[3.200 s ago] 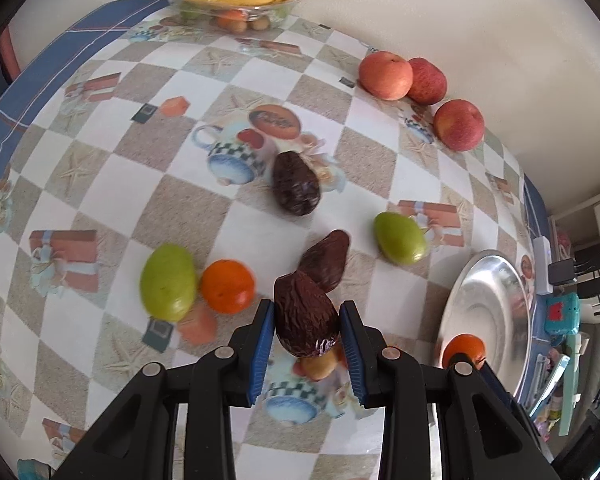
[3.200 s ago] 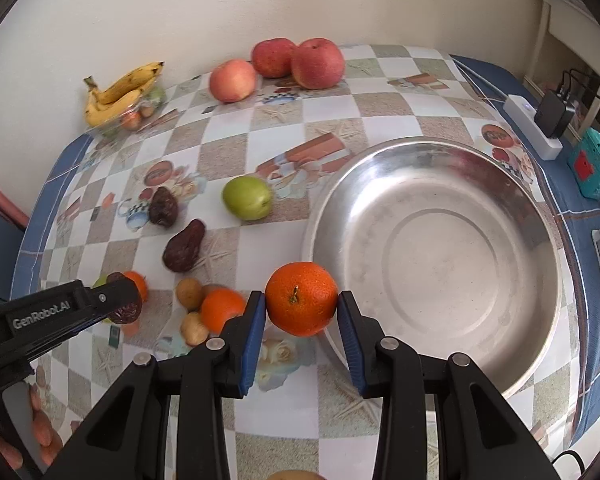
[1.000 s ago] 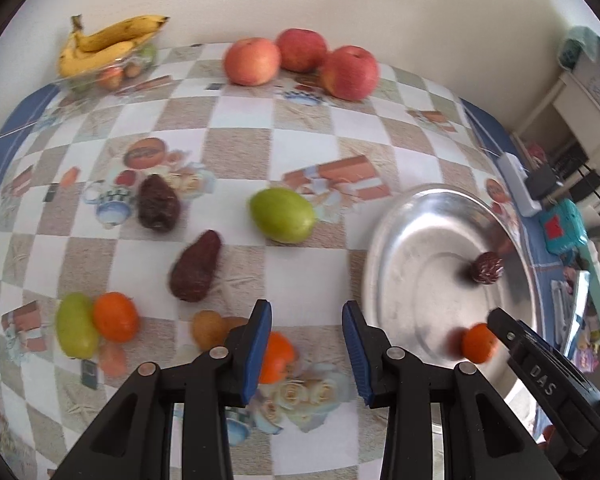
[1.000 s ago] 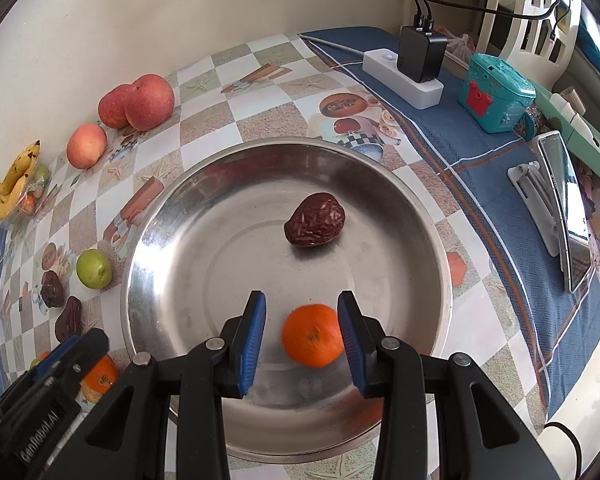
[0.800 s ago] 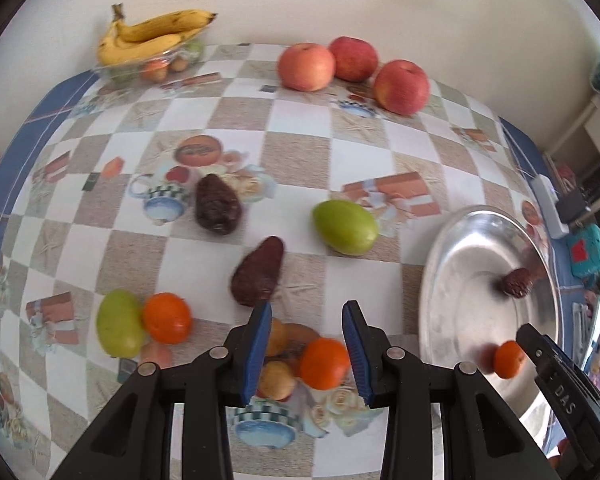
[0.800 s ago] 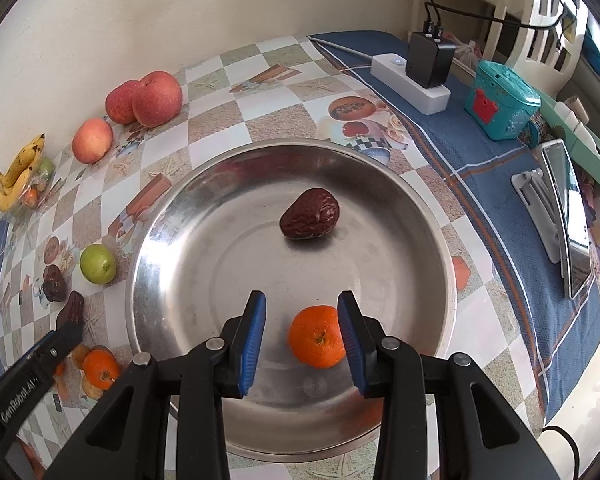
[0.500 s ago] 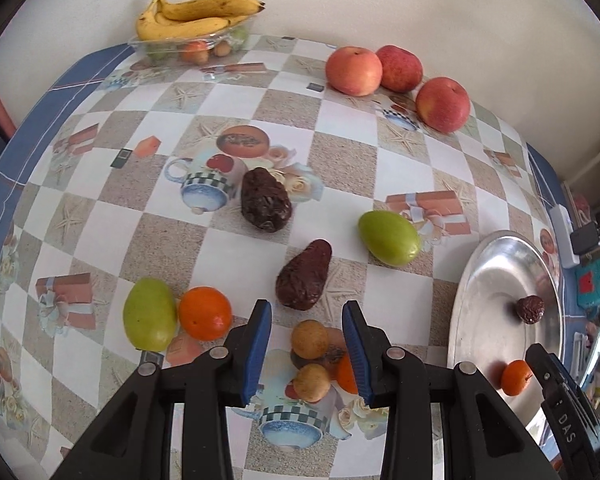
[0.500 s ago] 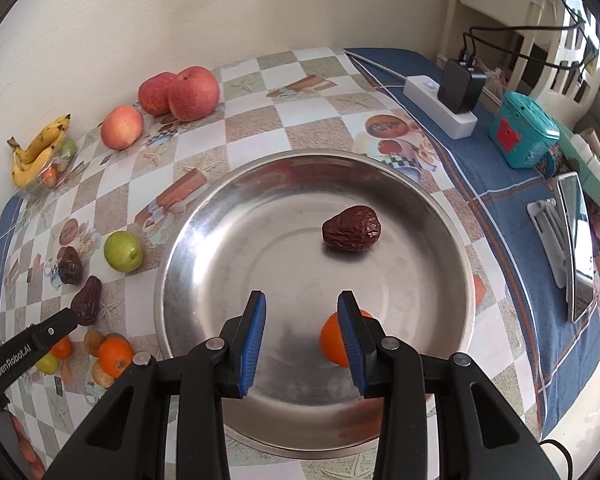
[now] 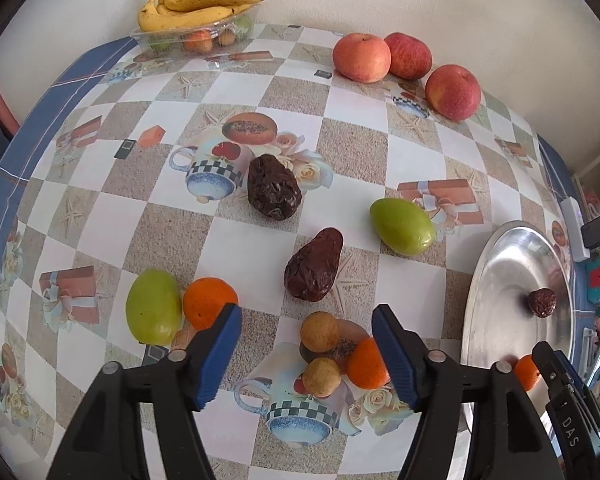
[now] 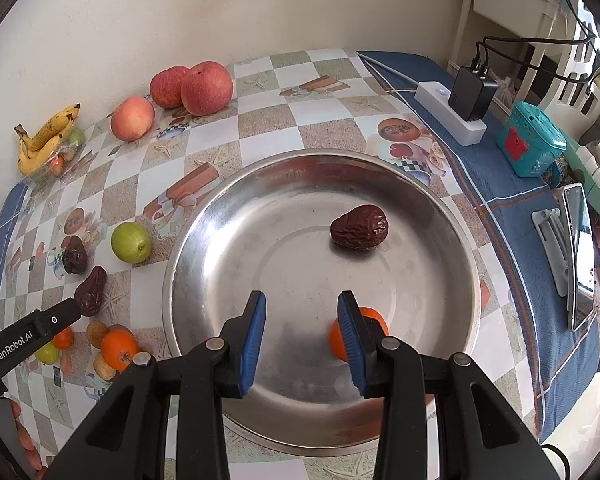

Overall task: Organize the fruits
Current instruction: 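Withdraw both open grippers from the plate back over the fruit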

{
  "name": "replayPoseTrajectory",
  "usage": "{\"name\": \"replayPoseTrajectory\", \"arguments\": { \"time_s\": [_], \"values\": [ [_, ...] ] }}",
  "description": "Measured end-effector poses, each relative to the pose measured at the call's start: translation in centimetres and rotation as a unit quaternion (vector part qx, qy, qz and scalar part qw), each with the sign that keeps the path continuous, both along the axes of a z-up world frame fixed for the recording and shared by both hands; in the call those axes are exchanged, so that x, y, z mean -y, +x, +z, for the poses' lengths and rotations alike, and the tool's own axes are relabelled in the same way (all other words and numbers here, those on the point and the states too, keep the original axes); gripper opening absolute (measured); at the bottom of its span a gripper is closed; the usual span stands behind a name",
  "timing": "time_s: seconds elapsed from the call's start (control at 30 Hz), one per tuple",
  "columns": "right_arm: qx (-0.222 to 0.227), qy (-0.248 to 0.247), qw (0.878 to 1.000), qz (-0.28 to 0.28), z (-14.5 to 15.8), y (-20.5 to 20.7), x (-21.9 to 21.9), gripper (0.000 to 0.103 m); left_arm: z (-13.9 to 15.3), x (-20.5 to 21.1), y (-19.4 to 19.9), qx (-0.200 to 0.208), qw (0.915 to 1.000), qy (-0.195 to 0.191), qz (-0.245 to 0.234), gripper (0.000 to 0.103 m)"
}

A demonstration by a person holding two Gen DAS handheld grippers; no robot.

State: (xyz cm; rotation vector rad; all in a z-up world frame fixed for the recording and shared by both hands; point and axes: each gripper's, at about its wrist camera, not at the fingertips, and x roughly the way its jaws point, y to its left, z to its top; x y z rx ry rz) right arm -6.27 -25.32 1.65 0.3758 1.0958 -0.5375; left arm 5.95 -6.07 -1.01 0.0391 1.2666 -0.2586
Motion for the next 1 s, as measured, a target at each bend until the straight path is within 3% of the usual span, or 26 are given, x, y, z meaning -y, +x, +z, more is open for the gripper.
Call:
{"name": "replayPoseTrajectory", "arguments": {
  "time_s": [0.13, 0.17, 0.2, 0.27, 0.37, 0.47, 1.0],
  "values": [
    [-0.006, -0.002, 1.0, 0.004, -0.3, 0.1, -0.1, 0.039, -0.4, 0.1, 0.0, -0.004, 0.9999, 0.013, -0.011, 0.085],
    [-0.007, -0.004, 1.0, 0.004, -0.4, 0.1, -0.2, 0.045, -0.5, 0.2, 0.0, -0.002, 0.9998, 0.017, -0.012, 0.094],
    [-0.009, -0.008, 1.0, 0.005, -0.4, 0.2, -0.2, 0.064, -0.5, 0.1, 0.1, -0.001, 0.9997, 0.021, -0.012, 0.102],
    [-0.01, -0.019, 1.0, 0.008, -0.5, 0.2, -0.4, 0.084, -0.6, 0.1, 0.1, 0.007, 0.9994, 0.031, -0.011, 0.103],
    [-0.014, -0.034, 0.999, 0.014, -0.6, 0.3, -0.6, 0.085, -0.7, 0.0, 0.1, 0.014, 0.9987, 0.049, -0.01, 0.103],
    [-0.01, -0.037, 0.999, 0.011, -0.6, 0.3, -0.5, 0.097, -0.9, -0.2, 0.2, 0.015, 0.9982, 0.057, -0.006, 0.103],
    [0.019, -0.029, 0.999, 0.026, -0.5, 0.4, -1.2, 0.097, 0.6, -0.6, 0.4, 0.055, 0.9959, 0.063, -0.035, 0.103]
  ]
}}
